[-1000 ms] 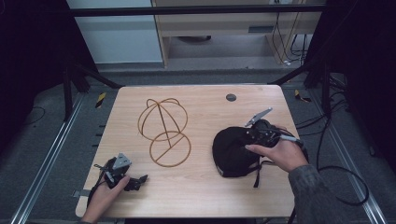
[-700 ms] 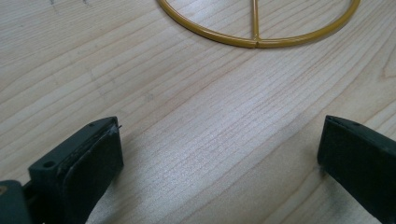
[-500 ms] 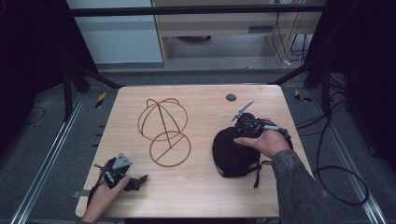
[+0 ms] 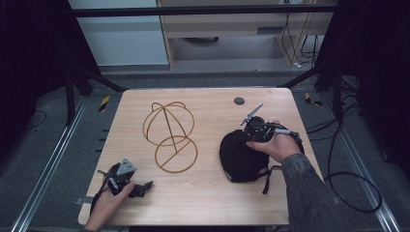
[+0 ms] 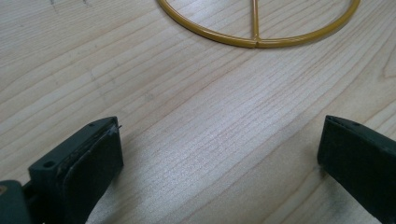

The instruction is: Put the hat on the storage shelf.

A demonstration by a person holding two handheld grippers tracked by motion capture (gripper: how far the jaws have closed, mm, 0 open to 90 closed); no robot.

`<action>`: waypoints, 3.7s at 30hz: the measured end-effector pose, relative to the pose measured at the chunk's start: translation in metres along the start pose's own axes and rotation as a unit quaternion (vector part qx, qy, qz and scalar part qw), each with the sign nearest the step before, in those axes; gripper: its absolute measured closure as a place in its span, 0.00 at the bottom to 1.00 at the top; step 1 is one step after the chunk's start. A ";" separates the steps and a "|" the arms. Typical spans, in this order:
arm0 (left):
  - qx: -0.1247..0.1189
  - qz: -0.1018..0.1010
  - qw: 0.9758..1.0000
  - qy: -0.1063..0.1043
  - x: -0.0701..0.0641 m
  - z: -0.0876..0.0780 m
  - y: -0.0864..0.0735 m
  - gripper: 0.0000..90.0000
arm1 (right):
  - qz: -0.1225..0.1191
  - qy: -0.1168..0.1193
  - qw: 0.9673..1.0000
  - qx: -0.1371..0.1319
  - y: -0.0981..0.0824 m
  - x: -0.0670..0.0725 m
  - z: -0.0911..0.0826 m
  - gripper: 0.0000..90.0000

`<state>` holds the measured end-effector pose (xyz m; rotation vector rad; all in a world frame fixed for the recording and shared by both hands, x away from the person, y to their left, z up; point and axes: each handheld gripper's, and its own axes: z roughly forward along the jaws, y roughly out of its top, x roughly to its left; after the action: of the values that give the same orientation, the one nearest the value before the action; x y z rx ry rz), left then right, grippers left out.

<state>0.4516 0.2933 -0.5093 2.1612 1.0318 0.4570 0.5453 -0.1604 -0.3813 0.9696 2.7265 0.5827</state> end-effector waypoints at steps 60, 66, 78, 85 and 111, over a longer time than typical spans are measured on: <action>0.002 0.001 1.000 0.000 0.000 -0.001 0.000 0.00 | -0.022 -0.033 0.989 -0.144 0.022 0.011 -0.148 0.82; 0.002 0.001 1.000 -0.001 0.000 -0.001 0.000 0.00 | -0.025 -0.034 0.988 -0.152 0.026 0.014 -0.153 0.82; 0.002 0.001 1.000 0.000 0.000 -0.001 0.000 0.00 | -0.046 -0.036 0.988 -0.146 0.040 0.026 -0.164 0.82; 0.001 0.001 1.000 -0.001 0.000 -0.001 0.000 0.00 | -0.055 -0.040 0.989 -0.133 0.048 0.033 -0.170 0.82; 0.001 0.001 1.000 0.000 0.000 0.000 0.000 0.00 | -0.120 -0.044 0.981 -0.143 0.100 0.080 -0.195 0.82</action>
<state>0.4512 0.2934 -0.5091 2.1636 1.0296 0.4572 0.4812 -0.0972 -0.1657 0.5727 2.5372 0.8315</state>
